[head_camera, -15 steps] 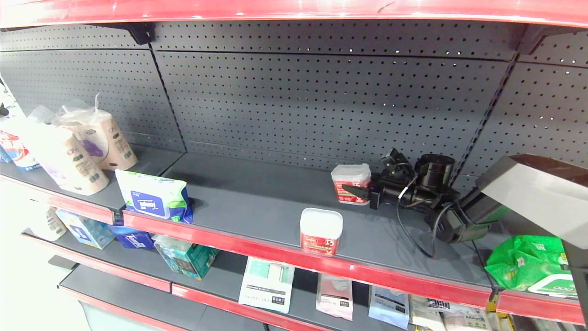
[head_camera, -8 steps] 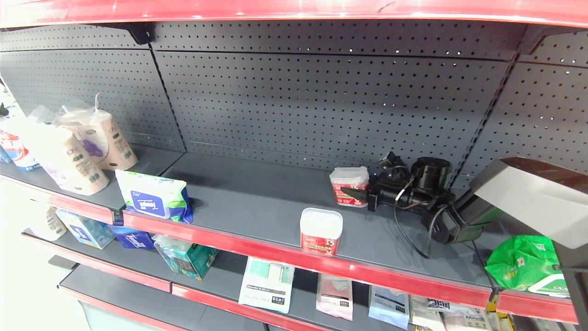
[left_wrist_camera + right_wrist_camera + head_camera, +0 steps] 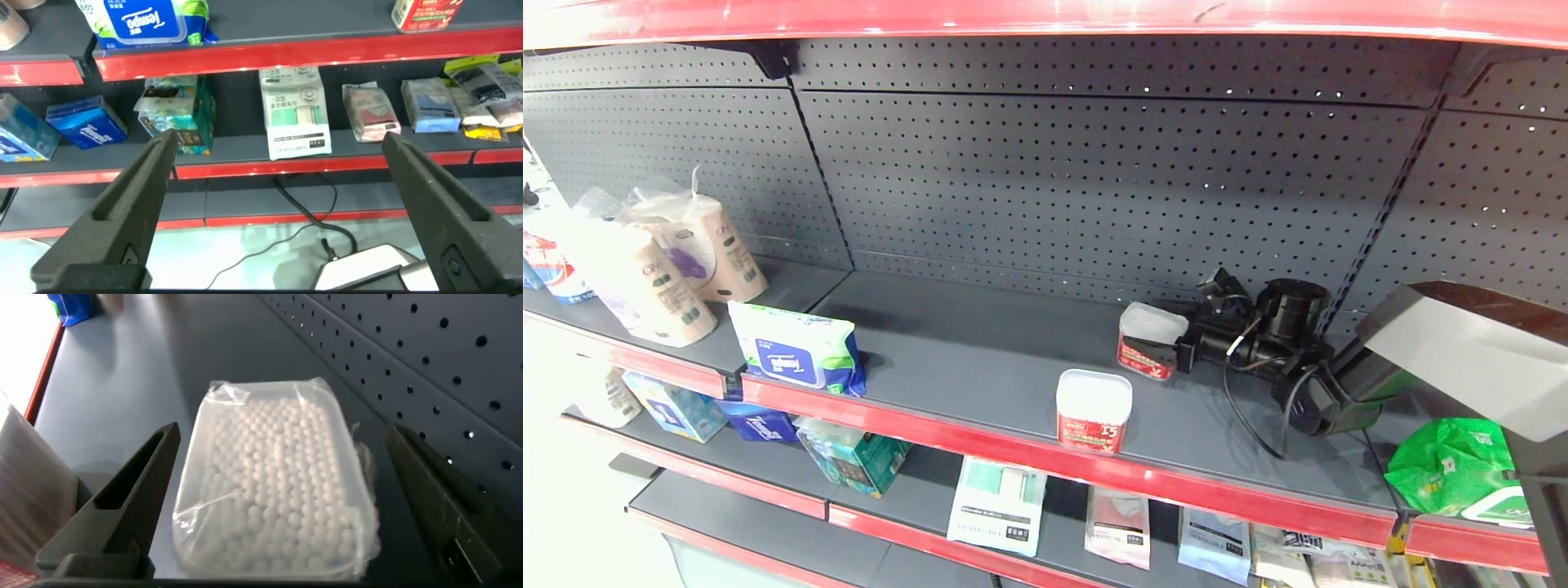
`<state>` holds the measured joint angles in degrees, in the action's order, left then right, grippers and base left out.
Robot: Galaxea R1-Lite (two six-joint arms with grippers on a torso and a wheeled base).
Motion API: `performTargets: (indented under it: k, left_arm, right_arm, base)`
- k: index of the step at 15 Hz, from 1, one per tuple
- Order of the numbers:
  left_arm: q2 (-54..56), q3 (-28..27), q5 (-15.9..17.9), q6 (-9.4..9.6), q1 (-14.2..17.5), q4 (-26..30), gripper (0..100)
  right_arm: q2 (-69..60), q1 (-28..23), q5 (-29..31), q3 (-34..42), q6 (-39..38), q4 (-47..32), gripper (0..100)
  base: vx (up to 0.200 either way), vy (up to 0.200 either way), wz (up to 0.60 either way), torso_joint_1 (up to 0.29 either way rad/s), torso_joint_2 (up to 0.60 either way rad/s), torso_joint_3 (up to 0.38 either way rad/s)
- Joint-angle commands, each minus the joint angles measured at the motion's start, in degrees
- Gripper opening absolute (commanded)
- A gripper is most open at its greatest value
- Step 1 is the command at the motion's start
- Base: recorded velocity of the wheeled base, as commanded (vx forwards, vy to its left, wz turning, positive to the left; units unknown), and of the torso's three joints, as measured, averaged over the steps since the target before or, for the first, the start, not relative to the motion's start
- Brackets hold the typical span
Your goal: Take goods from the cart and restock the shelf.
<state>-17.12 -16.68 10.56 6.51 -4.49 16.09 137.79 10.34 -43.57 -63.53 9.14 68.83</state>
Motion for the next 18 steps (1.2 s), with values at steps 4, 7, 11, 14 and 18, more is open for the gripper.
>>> performTargets:
  k: [4,7,11,14,18]
  left_arm:
    - [0.06,-0.11,-0.01,0.08,0.00,-0.10,100]
    - [0.06,-0.11,-0.01,0.08,0.00,-0.10,100]
    - [0.06,-0.11,-0.01,0.35,0.00,-0.10,100]
    - [0.06,-0.11,-0.01,0.43,0.00,-0.10,100]
    - [0.06,-0.11,-0.01,0.43,0.00,-0.10,100]
  right_arm:
    - [-0.07,-1.37,-0.82,3.94,-0.09,5.00,100]
    - [-0.42,-2.60,-2.92,6.04,0.26,6.93,100]
    - [-2.09,-2.60,-2.75,12.11,0.26,10.01,100]
    - [-2.53,-2.95,-1.61,13.95,0.26,10.89,100]
    - [-2.00,-3.04,0.77,13.25,0.09,10.80,100]
  base:
    - [0.000,0.000,0.00,0.000,0.00,0.000]
    - [0.000,0.000,0.00,0.000,0.00,0.000]
    - [0.000,0.000,0.00,0.000,0.00,0.000]
    - [0.000,0.000,0.00,0.000,0.00,0.000]
    - [0.000,0.000,0.00,0.000,0.00,0.000]
